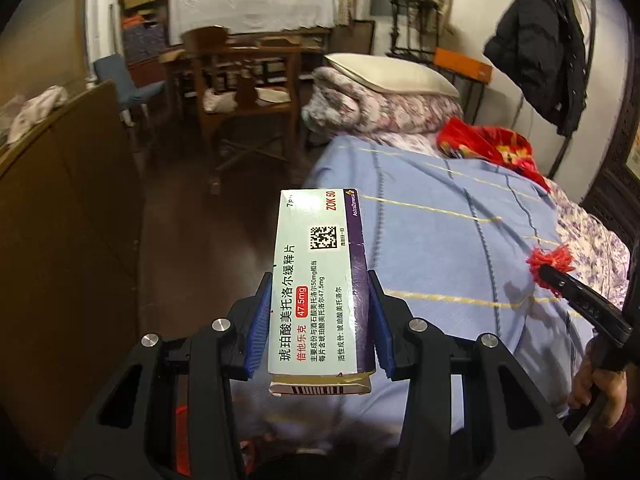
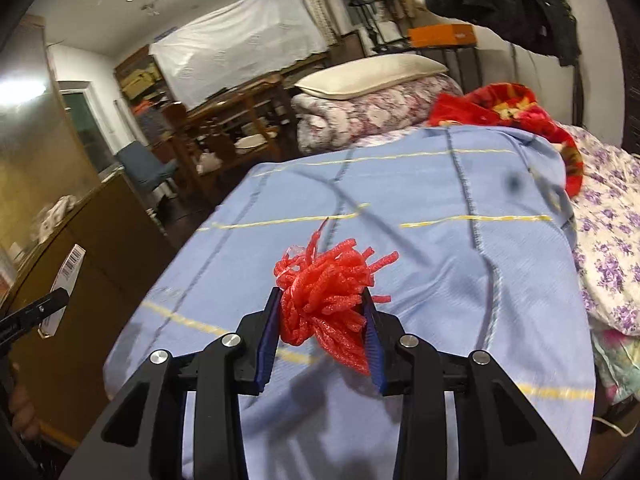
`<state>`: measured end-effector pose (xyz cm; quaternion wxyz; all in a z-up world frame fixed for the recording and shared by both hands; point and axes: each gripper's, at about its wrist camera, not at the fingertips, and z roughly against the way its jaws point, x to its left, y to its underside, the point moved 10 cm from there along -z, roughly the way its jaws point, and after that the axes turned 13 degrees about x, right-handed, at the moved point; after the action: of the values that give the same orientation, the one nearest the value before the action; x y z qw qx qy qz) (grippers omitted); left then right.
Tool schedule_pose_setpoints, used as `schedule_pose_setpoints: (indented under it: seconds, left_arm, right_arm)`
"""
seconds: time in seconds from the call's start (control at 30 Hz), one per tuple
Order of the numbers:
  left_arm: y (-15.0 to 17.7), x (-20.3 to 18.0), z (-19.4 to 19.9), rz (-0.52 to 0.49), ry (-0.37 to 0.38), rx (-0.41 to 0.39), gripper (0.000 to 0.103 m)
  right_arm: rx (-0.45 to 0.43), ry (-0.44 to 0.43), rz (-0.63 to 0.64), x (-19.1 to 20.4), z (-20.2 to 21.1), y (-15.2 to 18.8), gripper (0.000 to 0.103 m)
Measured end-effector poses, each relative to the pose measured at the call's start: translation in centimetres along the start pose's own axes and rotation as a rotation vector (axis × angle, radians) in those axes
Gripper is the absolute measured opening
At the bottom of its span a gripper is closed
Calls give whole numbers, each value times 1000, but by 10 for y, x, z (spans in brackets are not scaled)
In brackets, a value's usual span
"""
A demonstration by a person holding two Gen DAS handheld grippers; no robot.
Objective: Collect trash
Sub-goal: 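Carry the medicine box and red yarn down to the red wastebasket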
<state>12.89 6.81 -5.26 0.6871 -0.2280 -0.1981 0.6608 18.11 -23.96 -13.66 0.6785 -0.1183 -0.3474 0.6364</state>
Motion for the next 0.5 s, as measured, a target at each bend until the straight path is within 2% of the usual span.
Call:
schedule_pose_setpoints:
  seconds: [0.23,0.33,0.5]
  left_arm:
    - [53,75,41,117,-74,1,44]
    - [86,114,45,185,-121,39,45]
    - [132,160,33,308,-122,128,45]
  right_arm:
    - [-5,-82,92,56,26,14,37]
    - [12,-126,126,82,28,20,37]
    - [59,-161,184,125,20,33,37]
